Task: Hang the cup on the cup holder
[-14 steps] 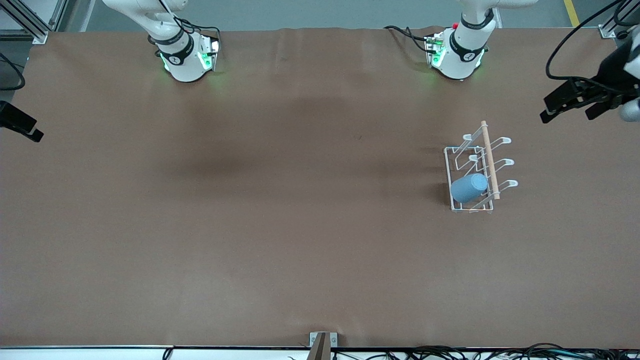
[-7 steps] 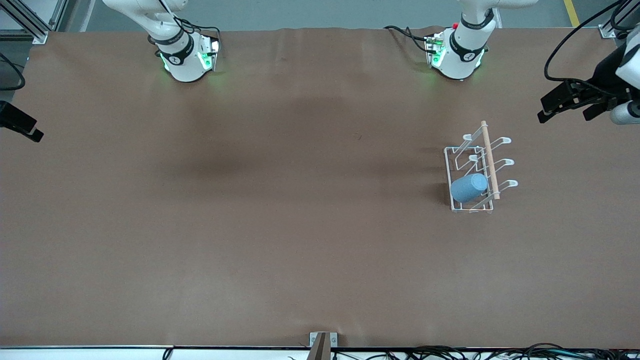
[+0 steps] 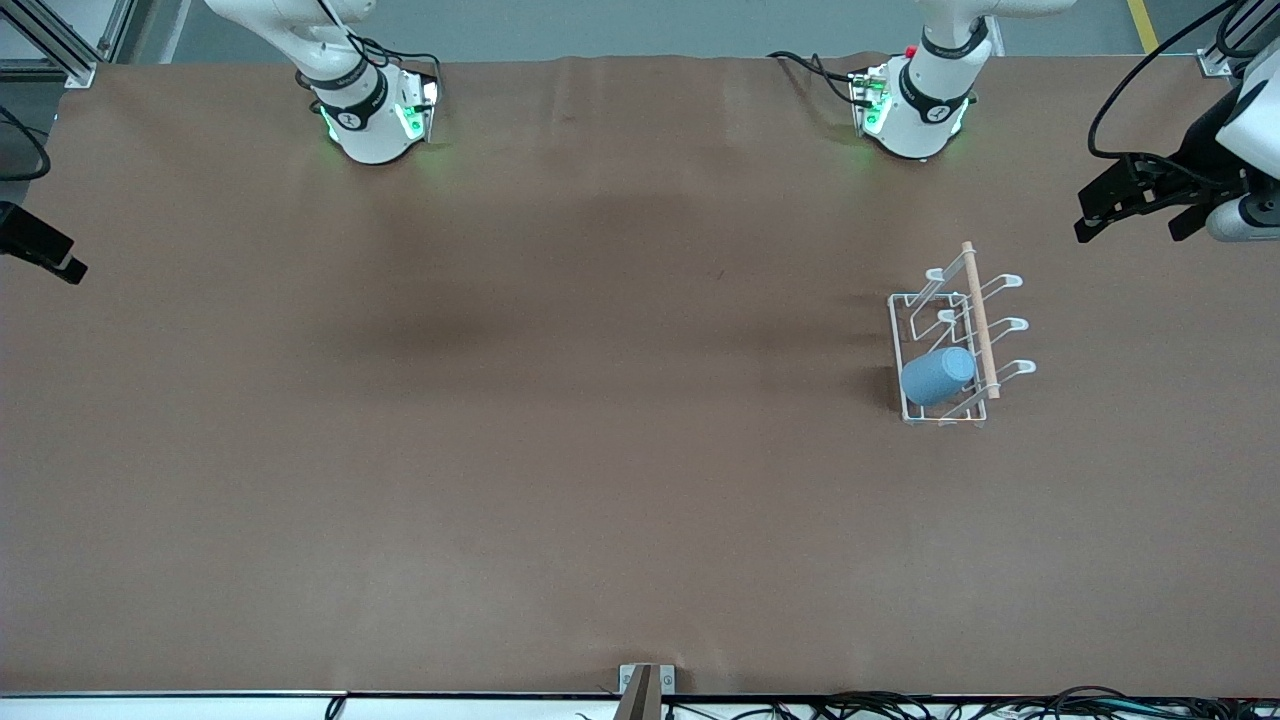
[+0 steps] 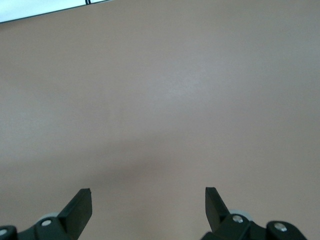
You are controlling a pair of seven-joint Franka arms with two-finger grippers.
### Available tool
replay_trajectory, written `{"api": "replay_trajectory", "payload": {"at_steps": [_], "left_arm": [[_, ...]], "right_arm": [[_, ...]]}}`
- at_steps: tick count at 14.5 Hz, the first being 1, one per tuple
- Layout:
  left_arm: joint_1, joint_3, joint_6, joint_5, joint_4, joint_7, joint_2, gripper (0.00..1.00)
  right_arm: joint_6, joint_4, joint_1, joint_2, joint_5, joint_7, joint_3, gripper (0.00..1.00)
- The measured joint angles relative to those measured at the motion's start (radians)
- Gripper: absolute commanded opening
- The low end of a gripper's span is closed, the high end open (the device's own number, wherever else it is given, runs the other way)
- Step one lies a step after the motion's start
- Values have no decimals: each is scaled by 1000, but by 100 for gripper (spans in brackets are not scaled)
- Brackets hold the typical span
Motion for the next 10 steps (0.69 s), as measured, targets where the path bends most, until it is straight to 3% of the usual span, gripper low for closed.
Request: {"api": "replay_trajectory", "payload": {"at_steps": [10], "left_arm": [[1, 0, 23, 0, -4, 42, 0, 99]], "right_arm": [[0, 0, 0, 0, 0, 0, 0, 100]]}}
